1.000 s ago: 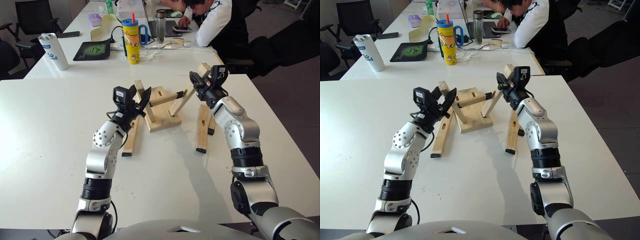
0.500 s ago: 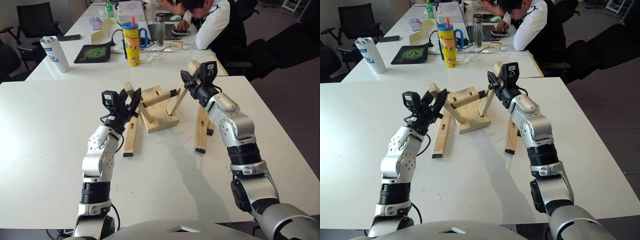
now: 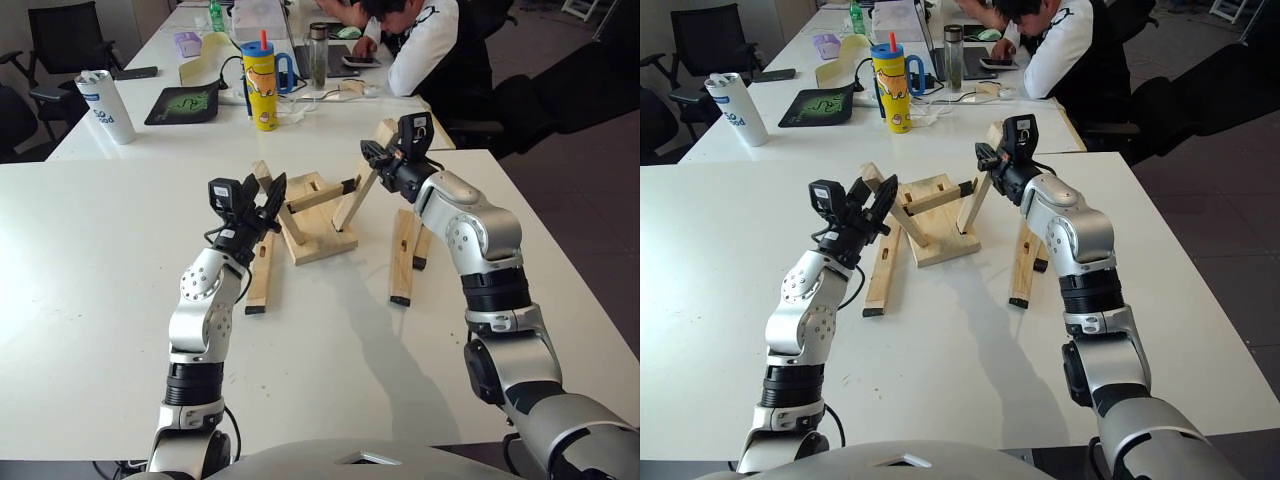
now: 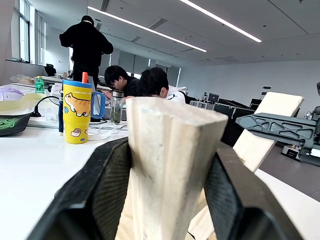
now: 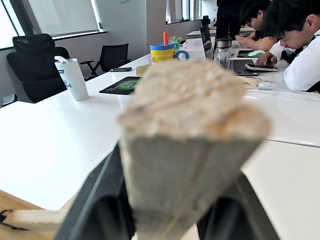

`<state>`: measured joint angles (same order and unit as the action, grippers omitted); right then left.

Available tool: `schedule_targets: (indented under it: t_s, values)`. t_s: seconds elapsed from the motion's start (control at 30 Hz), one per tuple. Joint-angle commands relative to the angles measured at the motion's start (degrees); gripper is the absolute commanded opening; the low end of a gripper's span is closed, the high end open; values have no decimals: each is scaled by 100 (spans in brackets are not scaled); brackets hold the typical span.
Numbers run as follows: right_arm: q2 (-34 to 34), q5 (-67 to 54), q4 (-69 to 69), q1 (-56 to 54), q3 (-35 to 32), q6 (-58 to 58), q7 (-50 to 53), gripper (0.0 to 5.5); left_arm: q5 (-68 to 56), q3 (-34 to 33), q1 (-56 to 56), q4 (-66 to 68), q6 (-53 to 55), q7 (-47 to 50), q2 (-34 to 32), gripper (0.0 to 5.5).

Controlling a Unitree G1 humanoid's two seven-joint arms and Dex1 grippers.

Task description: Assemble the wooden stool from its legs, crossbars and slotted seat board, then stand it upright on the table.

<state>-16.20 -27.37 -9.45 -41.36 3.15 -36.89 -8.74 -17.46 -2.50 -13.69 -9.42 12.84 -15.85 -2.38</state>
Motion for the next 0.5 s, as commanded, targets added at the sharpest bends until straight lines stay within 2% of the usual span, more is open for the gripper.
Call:
schedule_targets:
  t_s: [0.03,0.3,0.5]
  values:
    - [-335,736,-892,858,744,-1039,-166,112,-81,-137,-186,-253,-63,177,28,209]
    - [-813,1232,-165,949,1881,-702,-703,123,194,118,-230,-326,-79,261,16,209]
    - [-1051,1232,76,985,2361,-675,-958,128,290,342,-402,-494,29,233,-11,209]
